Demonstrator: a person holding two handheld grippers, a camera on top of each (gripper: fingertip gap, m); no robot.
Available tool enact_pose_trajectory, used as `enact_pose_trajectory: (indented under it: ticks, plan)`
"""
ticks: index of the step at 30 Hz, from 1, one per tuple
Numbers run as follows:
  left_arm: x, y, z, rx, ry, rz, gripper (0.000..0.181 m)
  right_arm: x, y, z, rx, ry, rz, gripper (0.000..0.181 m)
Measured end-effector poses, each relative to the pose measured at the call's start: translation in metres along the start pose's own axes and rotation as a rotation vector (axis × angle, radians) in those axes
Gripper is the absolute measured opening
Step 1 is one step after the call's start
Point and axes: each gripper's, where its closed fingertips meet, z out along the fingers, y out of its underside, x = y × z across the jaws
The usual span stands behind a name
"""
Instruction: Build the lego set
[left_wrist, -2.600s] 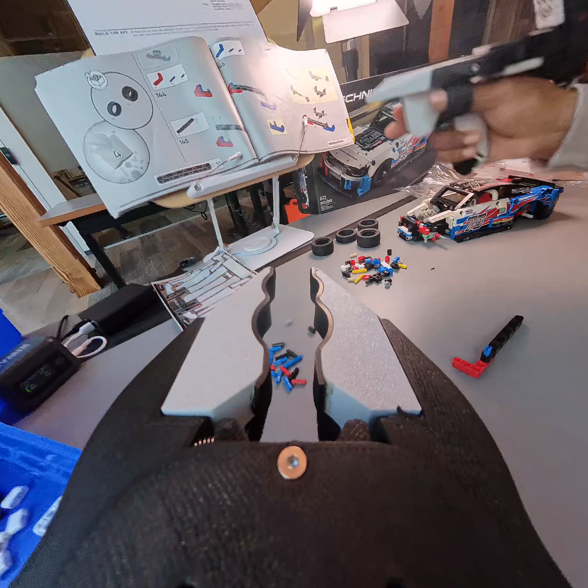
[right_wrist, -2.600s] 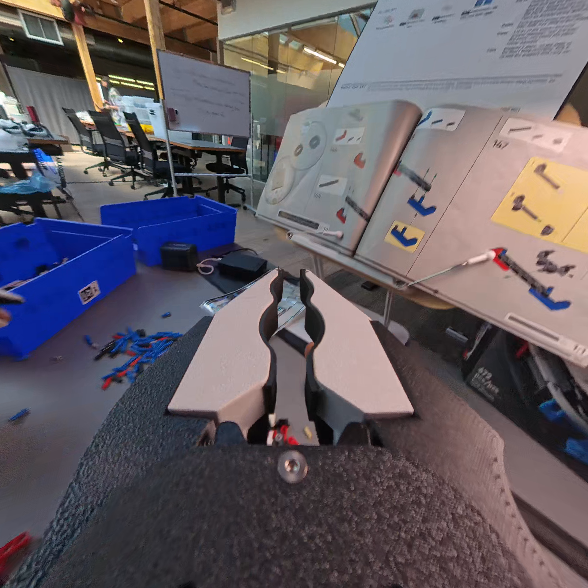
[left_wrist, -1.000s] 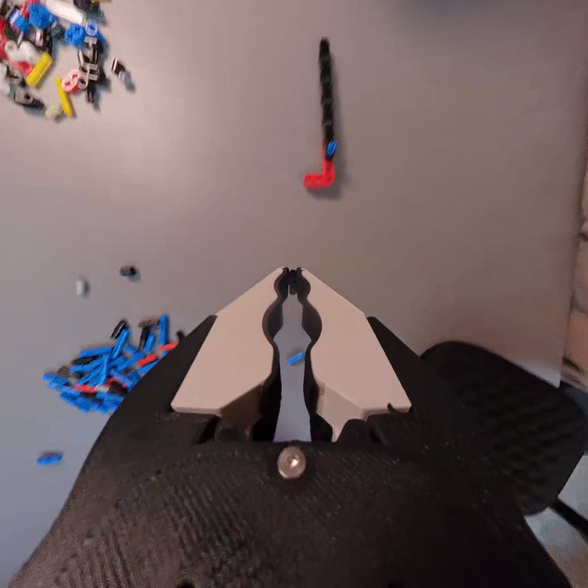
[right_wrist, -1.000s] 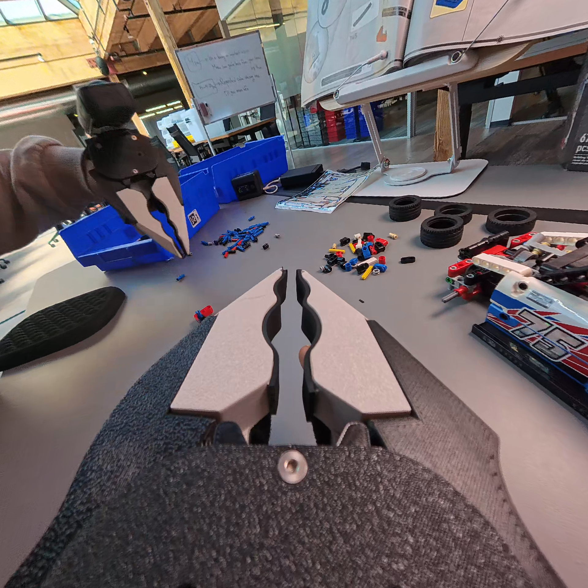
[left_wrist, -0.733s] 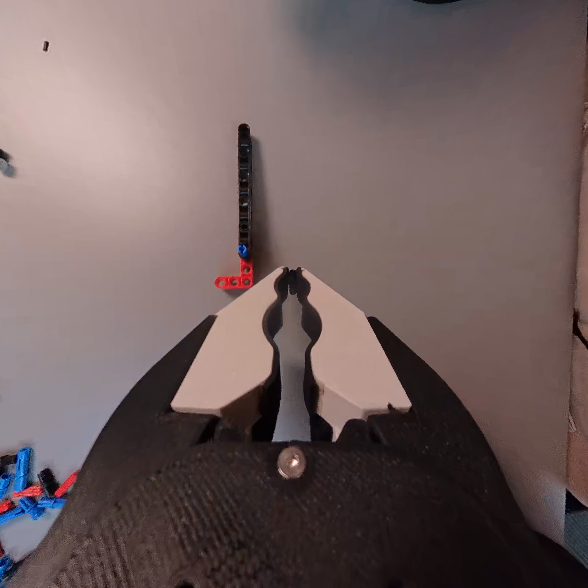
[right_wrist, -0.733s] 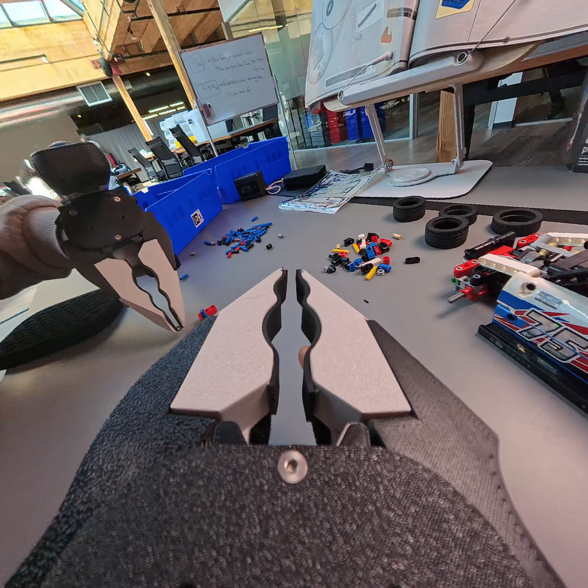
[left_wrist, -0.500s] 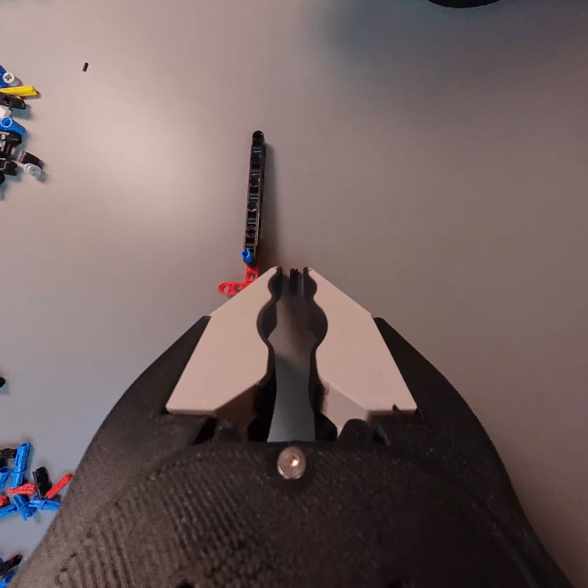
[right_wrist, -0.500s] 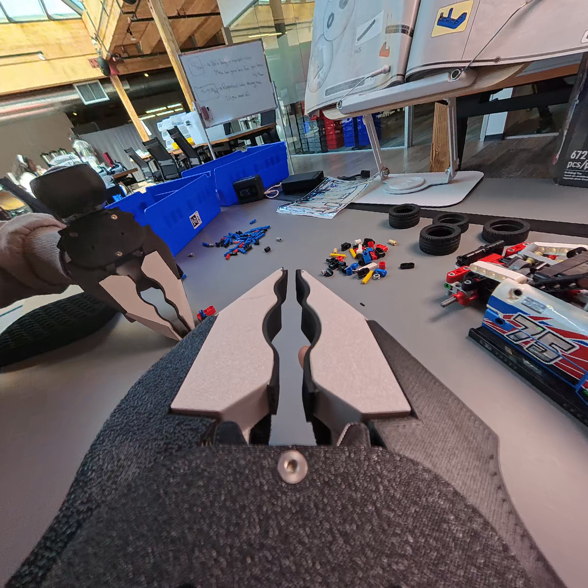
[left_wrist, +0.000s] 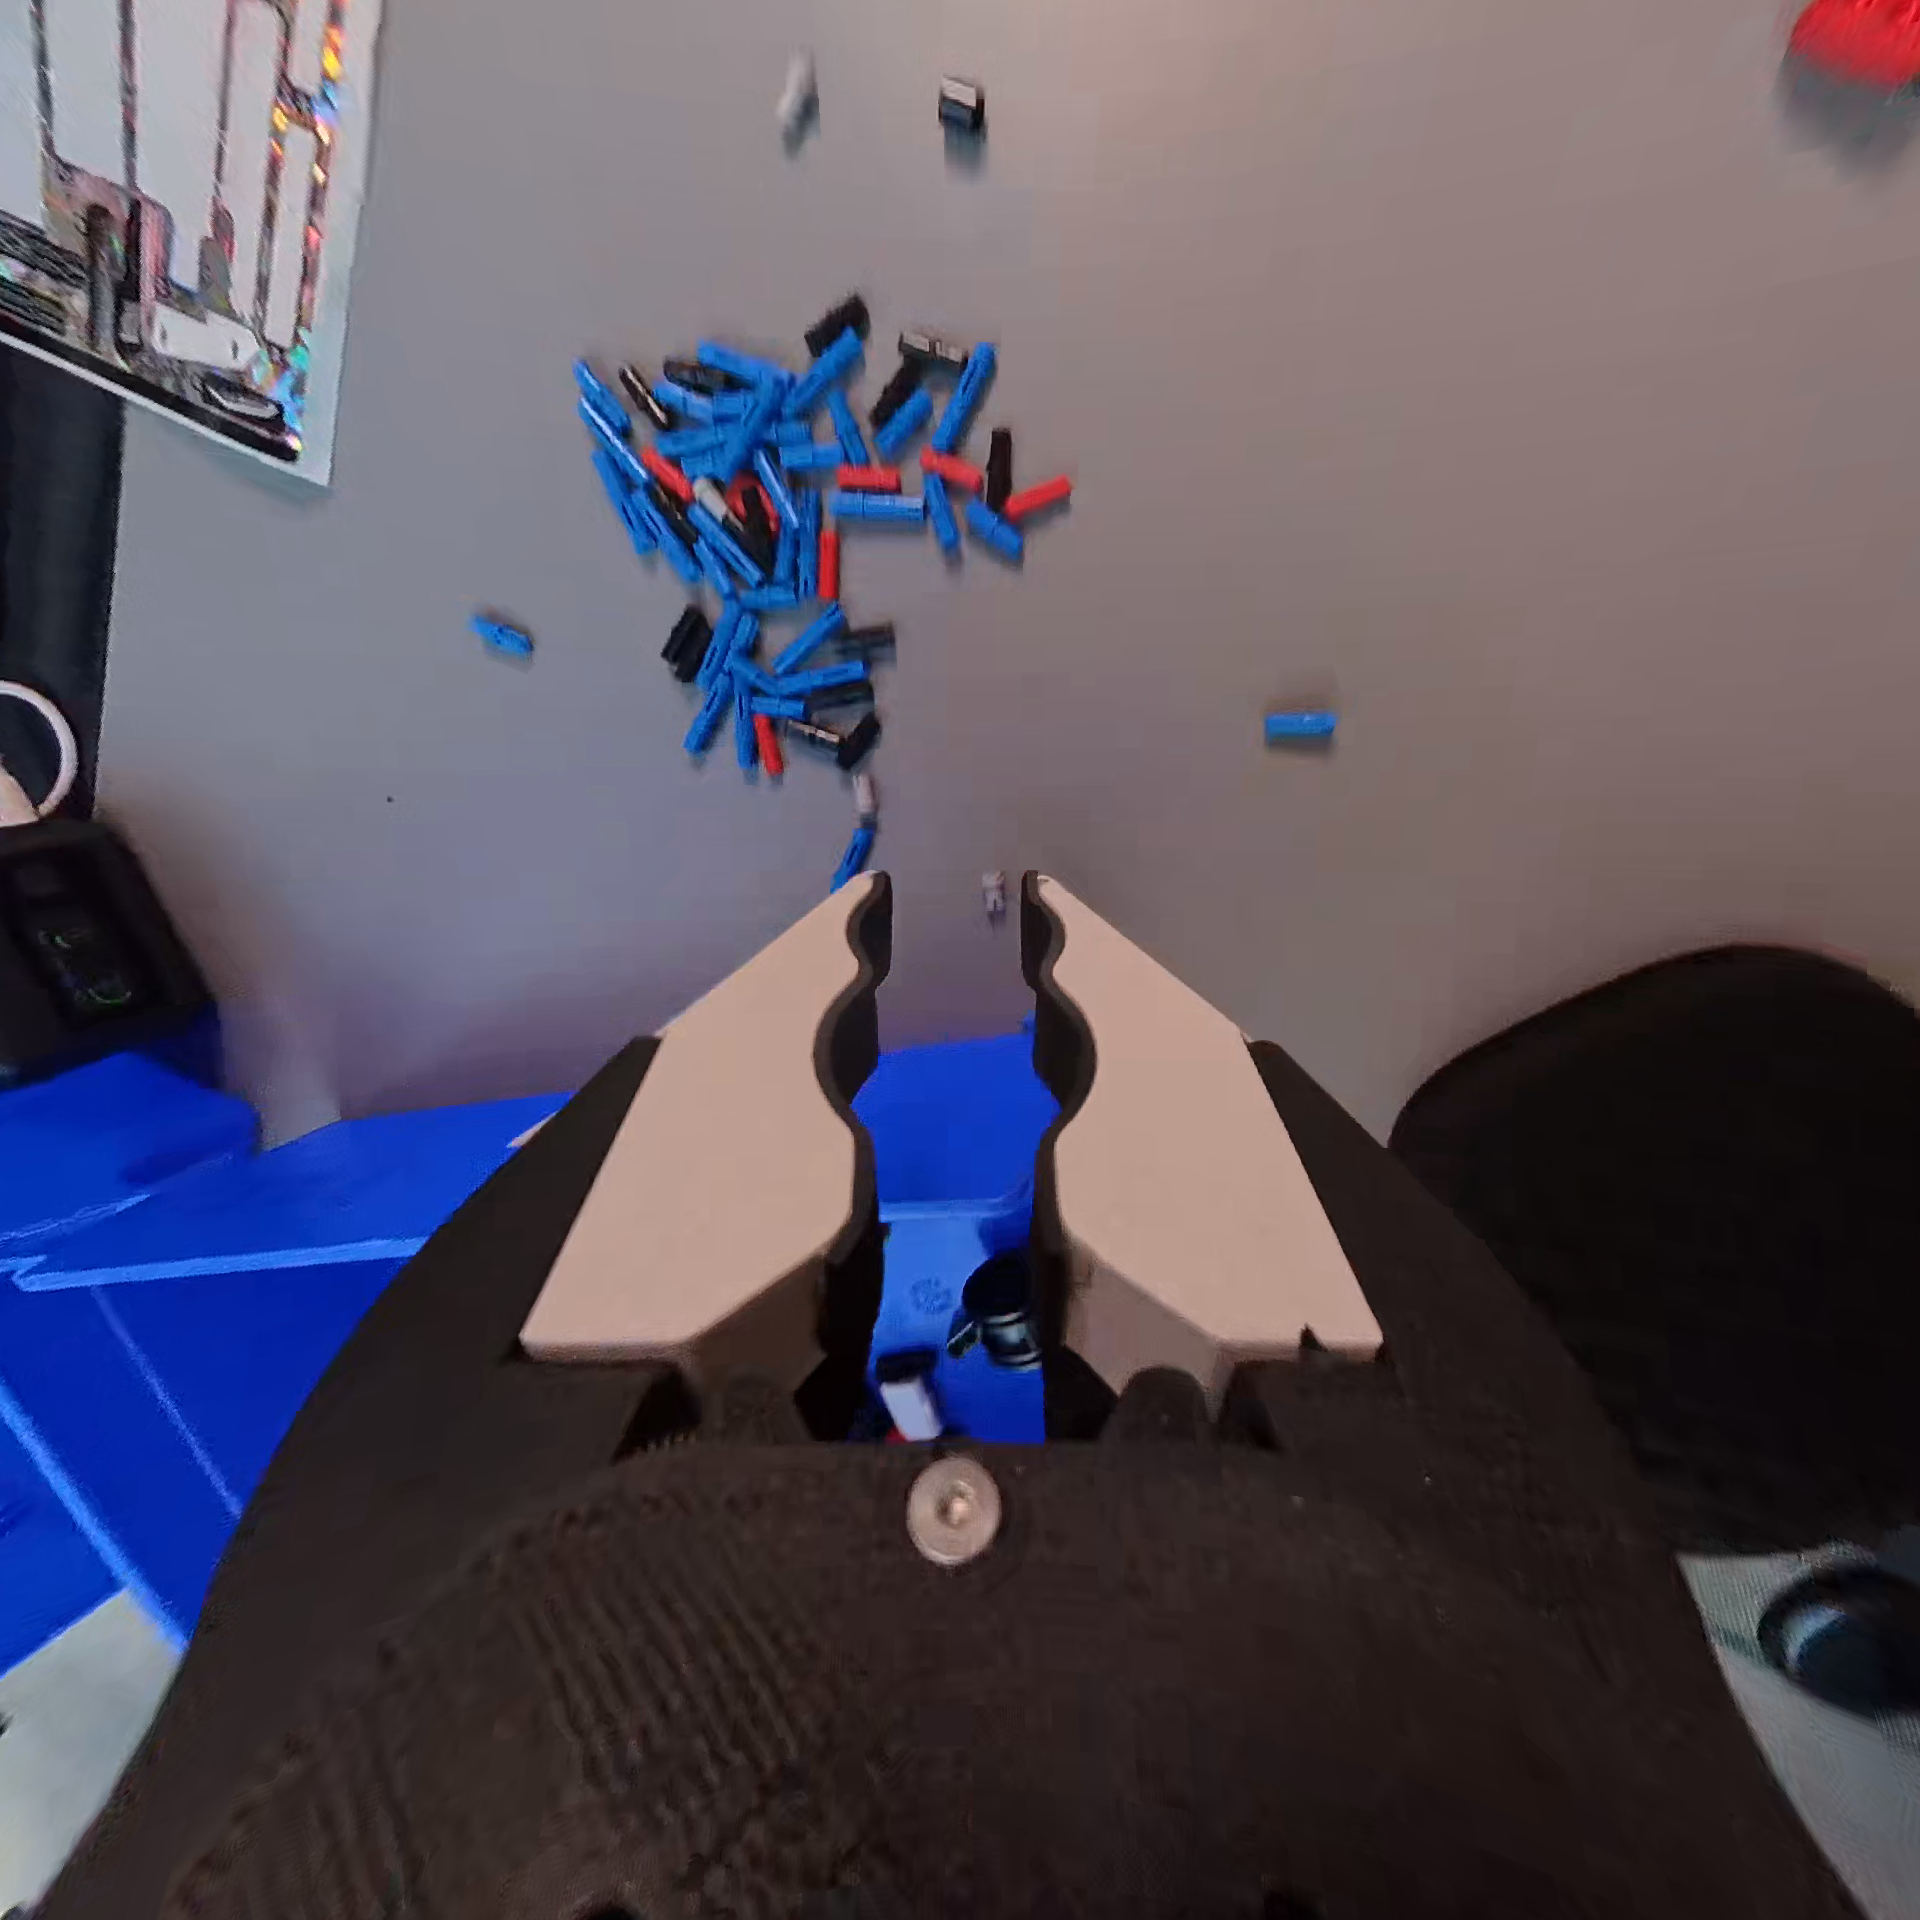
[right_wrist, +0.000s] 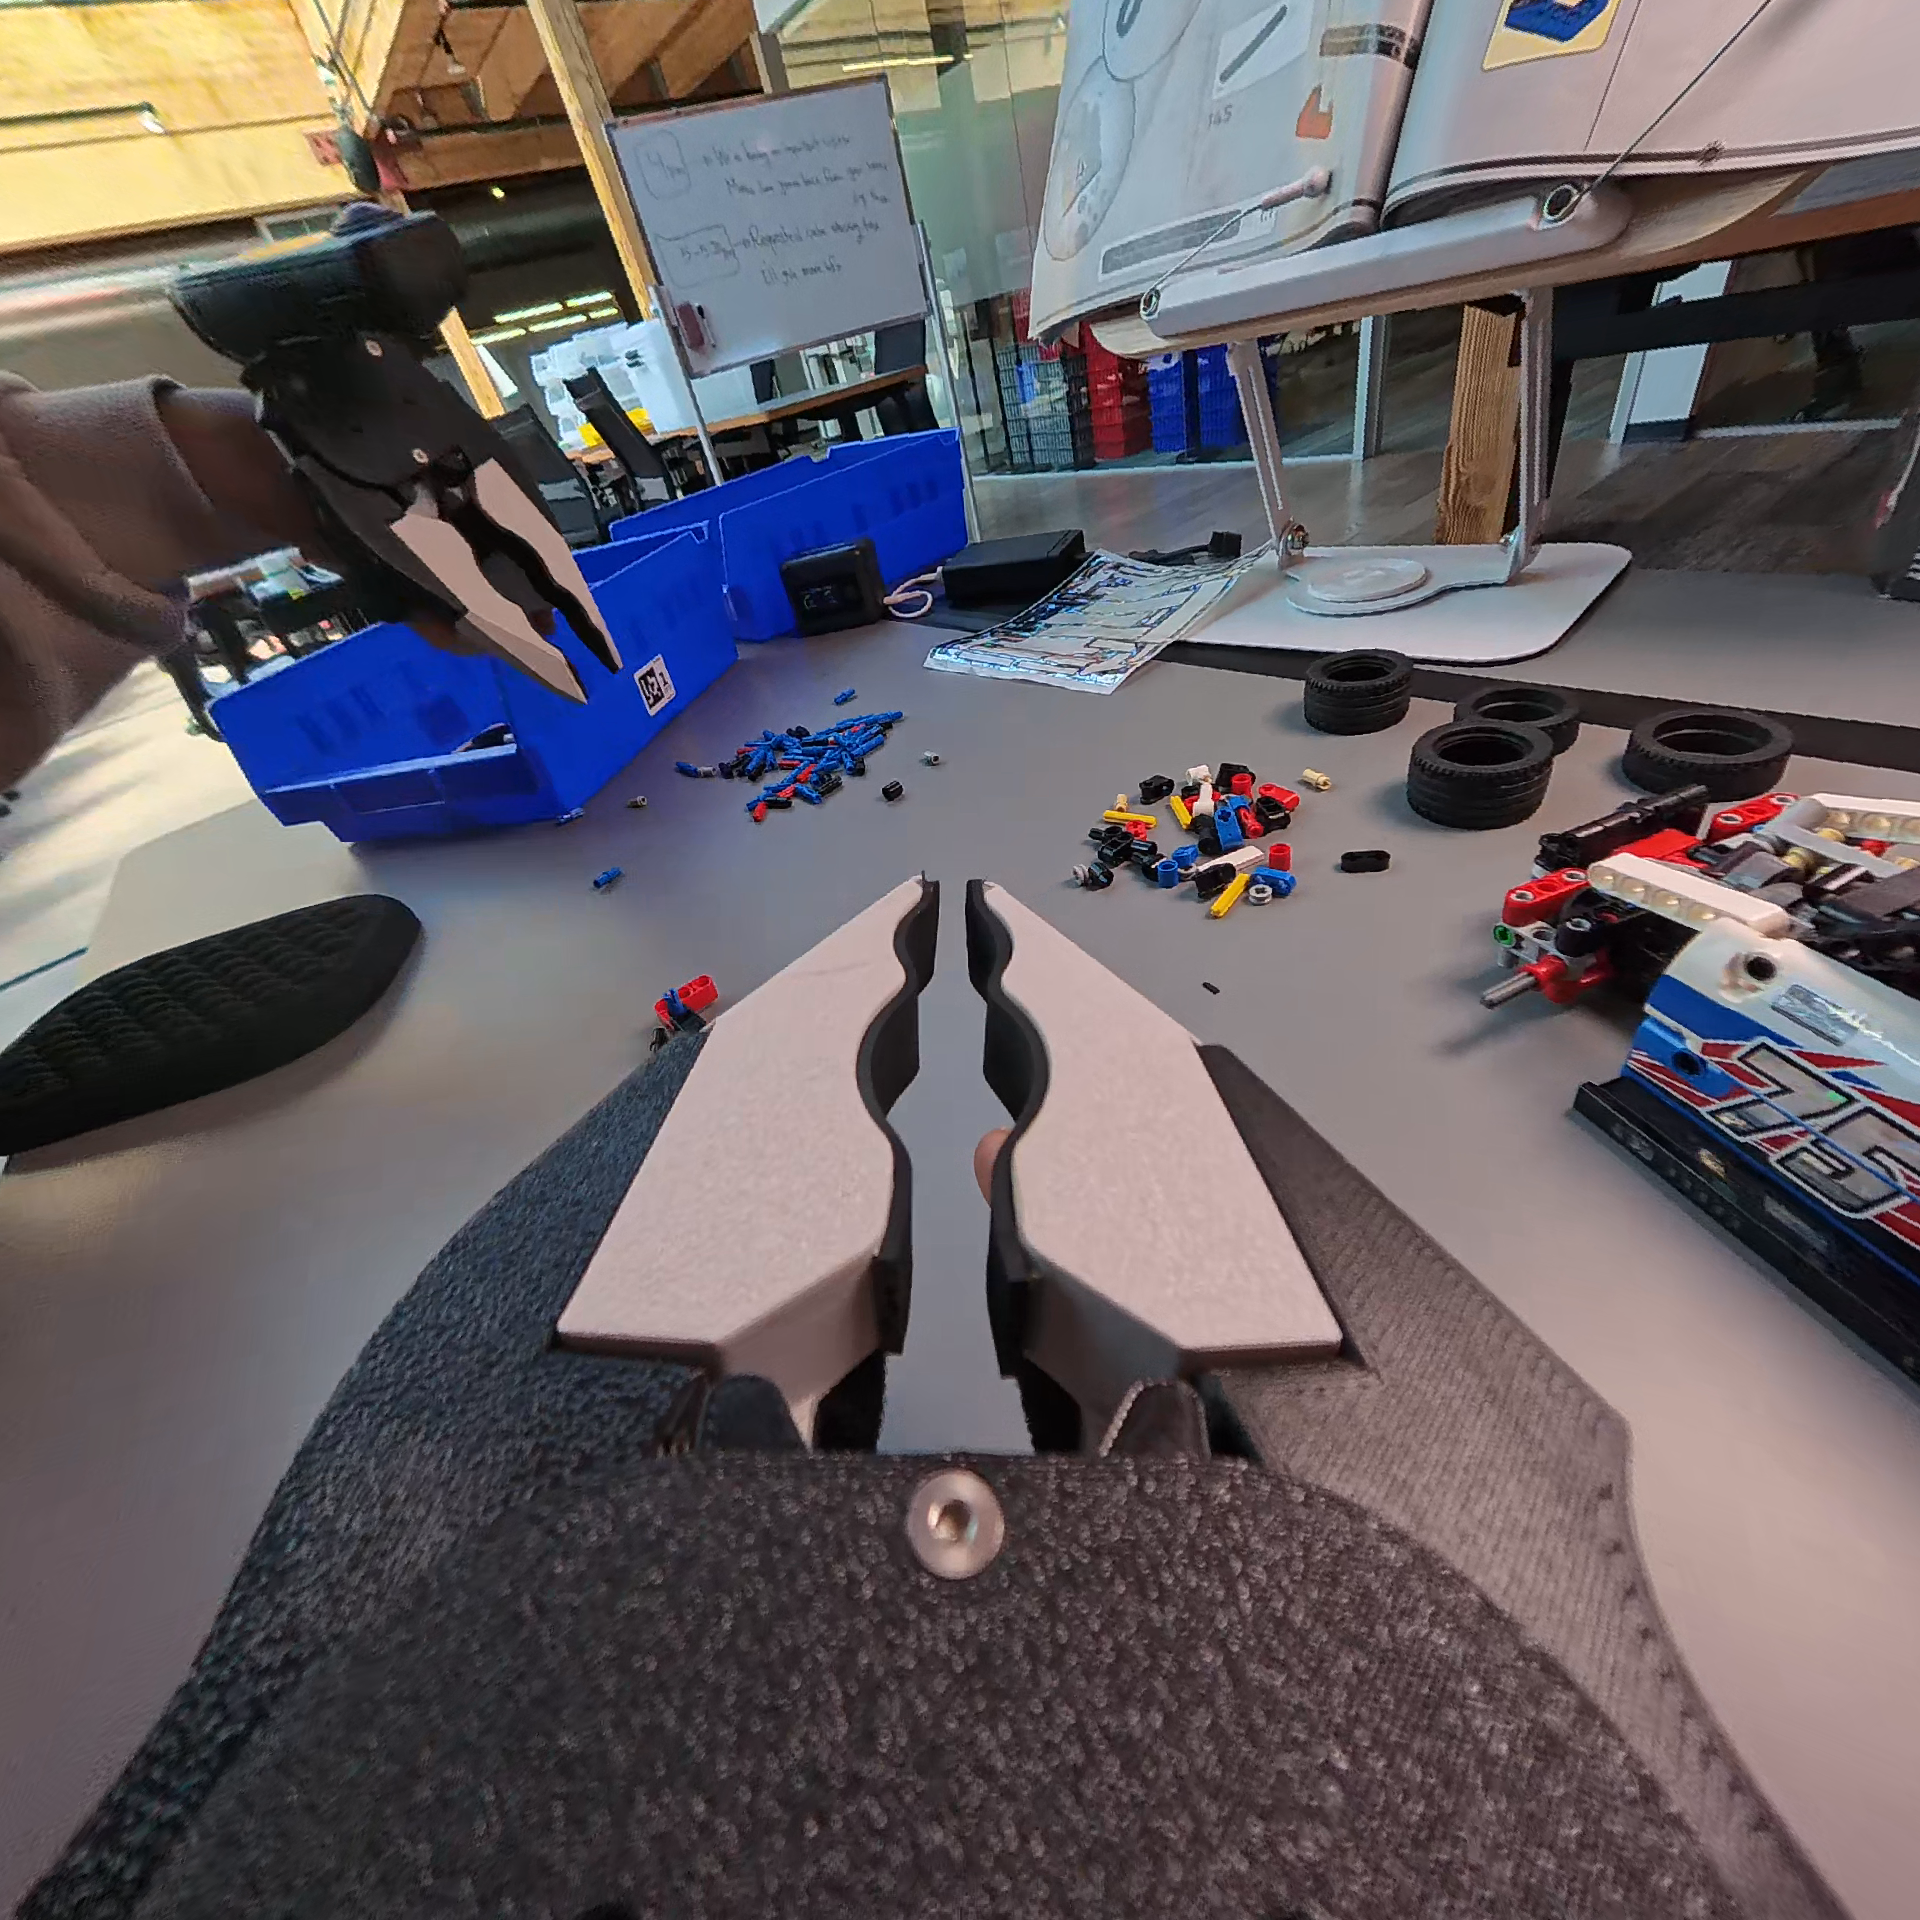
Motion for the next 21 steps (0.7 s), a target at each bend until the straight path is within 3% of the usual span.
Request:
enact_pose_trajectory:
  ticks: [4,12,16,19,21]
  plan:
    - [-0.033,0.012,0.007,-0.184,-0.068,0.089,0.019,0.001,0.003,0.001,-0.015,0.011,-0.021,0.003]
    - [-0.040,0.033,0.055,-0.447,0.127,0.265,0.019,0.011,-0.001,-0.007,0.006,0.046,-0.005,0.003]
    - [-0.033,0.039,0.067,-0.482,0.164,0.284,0.018,0.010,-0.003,-0.007,0.008,0.044,-0.016,0.003]
    - [-0.029,0.042,0.070,-0.491,0.181,0.286,0.003,0.008,-0.001,-0.006,-0.001,0.039,-0.027,0.003]
    - [-0.022,0.039,0.068,-0.481,0.205,0.282,0.003,0.007,0.000,-0.006,-0.006,0.037,-0.036,0.003]
